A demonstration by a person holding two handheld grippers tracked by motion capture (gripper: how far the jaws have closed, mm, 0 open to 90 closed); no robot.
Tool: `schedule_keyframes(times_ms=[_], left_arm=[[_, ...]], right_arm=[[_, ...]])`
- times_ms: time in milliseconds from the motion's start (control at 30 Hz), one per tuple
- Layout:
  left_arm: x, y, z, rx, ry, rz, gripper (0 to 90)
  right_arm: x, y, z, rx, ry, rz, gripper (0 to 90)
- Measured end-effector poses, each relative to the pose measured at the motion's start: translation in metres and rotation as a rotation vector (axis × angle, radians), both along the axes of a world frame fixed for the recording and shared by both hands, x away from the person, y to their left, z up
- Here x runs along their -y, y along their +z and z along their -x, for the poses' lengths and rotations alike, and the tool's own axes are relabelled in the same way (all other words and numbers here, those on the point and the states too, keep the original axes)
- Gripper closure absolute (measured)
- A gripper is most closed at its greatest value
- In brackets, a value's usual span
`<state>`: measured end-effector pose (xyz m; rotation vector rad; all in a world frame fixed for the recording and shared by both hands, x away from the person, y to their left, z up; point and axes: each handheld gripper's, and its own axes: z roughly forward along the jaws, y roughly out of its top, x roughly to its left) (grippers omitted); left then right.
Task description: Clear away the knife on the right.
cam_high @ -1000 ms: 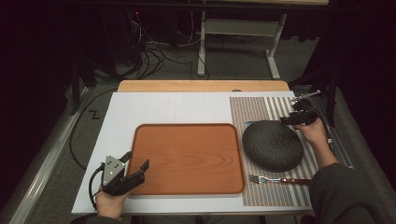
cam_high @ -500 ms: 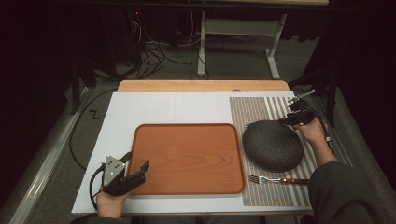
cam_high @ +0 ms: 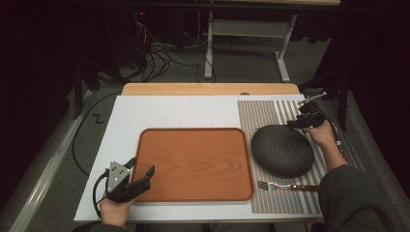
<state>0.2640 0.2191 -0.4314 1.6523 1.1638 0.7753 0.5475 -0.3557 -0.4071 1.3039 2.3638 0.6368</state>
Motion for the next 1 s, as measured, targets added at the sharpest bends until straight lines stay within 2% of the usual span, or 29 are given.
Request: schedule_keyframes(times_ms=[233,333,400,467,500,533,633,700,1000], left_arm=[[0.0008,-0.0004,-0.0003,-0.001,-0.001,0.000,30.5],[0.0009,-0.0004,-0.0002,0.000,-0.001,0.001,30.5],[0.0010,-0.0005,-0.0005,-0.001,-0.002,-0.002,30.5],[0.0011,-0.0005,-0.0005,-0.001,-0.003,-0.002,30.5],[0.0009,-0.0006,-0.0006,-0.001,-0.003,-0.002,30.5],[0.0009,-0.0006,-0.0006,-0.001,-0.003,-0.002,30.5],[0.0008,-0.0005,-0.0005,0.000,-0.003,0.000,30.5],[0.0008,-0.0005,-0.0003,0.001,-0.003,0.001,30.5],[0.0013,-0.0005,-0.0006,0.000,-0.003,-0.001,30.5]], right_arm=[[0.0043,-0.0004,-0.0005,-0.024,-0.005,-0.024,48.2],[0.0056,-0.0002,-0.0002,-0.034,-0.001,-0.015,49.9],[0.0055,0.0016,-0.0022,-0.063,-0.004,-0.003,49.2],[0.0045,0.0052,-0.0027,-0.032,-0.001,0.005,48.5],[0.0037,0.0085,-0.0045,-0.019,-0.005,-0.016,47.9],[0.0037,0.0085,-0.0045,-0.019,-0.005,-0.016,47.9],[0.0005,0.0061,-0.0070,-0.046,0.009,0.002,47.8],[0.0010,0.0027,-0.0080,-0.080,0.003,-0.022,47.1],[0.0083,0.0020,-0.0058,-0.106,-0.009,-0.022,49.3]])
